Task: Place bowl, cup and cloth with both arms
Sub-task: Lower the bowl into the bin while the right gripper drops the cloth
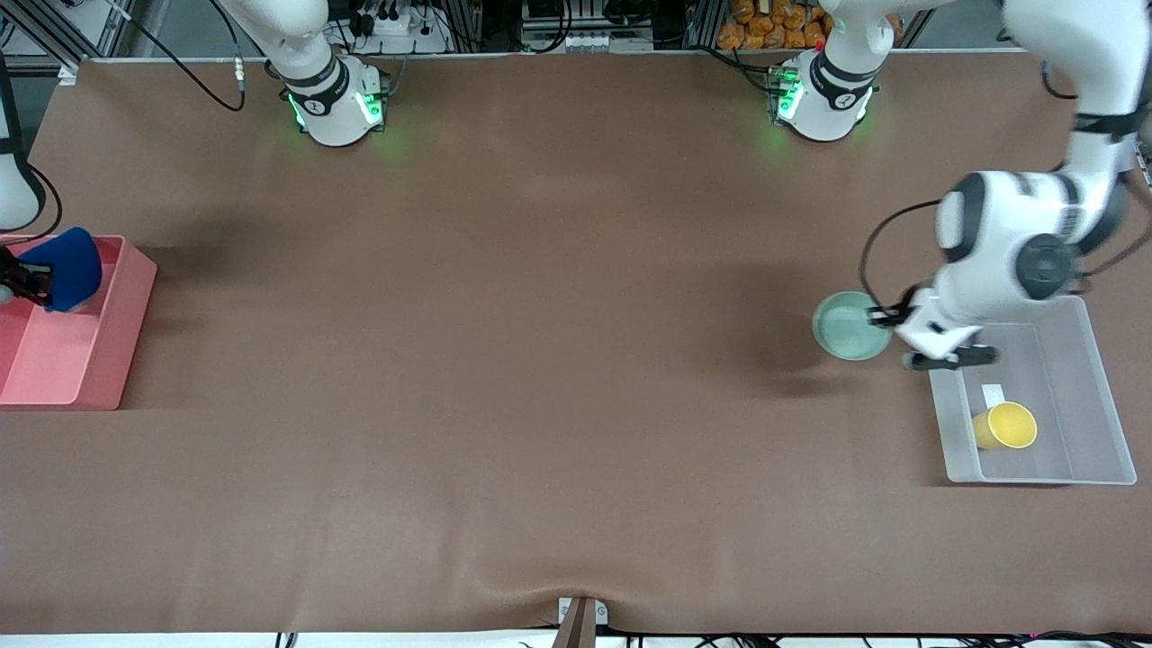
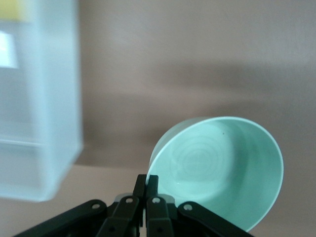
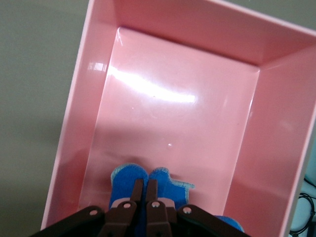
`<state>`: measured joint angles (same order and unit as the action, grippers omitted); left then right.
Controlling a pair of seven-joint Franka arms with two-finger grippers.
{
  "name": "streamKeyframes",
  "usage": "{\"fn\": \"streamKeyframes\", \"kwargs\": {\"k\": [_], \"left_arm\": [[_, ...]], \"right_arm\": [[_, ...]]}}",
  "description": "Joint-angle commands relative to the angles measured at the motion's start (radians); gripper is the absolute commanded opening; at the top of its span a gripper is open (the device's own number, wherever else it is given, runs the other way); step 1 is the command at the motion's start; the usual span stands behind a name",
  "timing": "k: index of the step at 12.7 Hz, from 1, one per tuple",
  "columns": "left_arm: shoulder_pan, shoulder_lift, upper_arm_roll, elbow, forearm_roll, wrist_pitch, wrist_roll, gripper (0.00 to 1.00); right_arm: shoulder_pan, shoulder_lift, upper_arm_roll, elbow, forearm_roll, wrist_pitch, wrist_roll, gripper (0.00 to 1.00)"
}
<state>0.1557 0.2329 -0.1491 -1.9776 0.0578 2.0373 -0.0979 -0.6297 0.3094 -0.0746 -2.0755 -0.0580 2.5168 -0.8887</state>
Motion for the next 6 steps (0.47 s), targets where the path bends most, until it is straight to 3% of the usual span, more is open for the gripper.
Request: {"fn": "streamKeyframes", "kwargs": {"k": [1, 4, 6], "left_arm": [[0.125, 0.005, -0.007, 0.133, 0.020, -0.126, 0.139, 0.00], [0.270, 0.029, -0.006, 0.181, 0.026, -0.121, 0.303, 0.00], [0.321, 0.103, -0.006, 0.232, 0.034, -0.079, 0.366, 0.00]], "right_arm": [[-0.051, 0.031, 0.024, 0.005, -0.003, 0.014, -0.007, 0.00], [-0.054, 0.072, 0.024, 0.011, -0.002, 0.066, -0.007, 0.00], [-0.056, 0.109, 0.024, 0.011, -0.002, 0.121, -0.006, 0.00]]}}
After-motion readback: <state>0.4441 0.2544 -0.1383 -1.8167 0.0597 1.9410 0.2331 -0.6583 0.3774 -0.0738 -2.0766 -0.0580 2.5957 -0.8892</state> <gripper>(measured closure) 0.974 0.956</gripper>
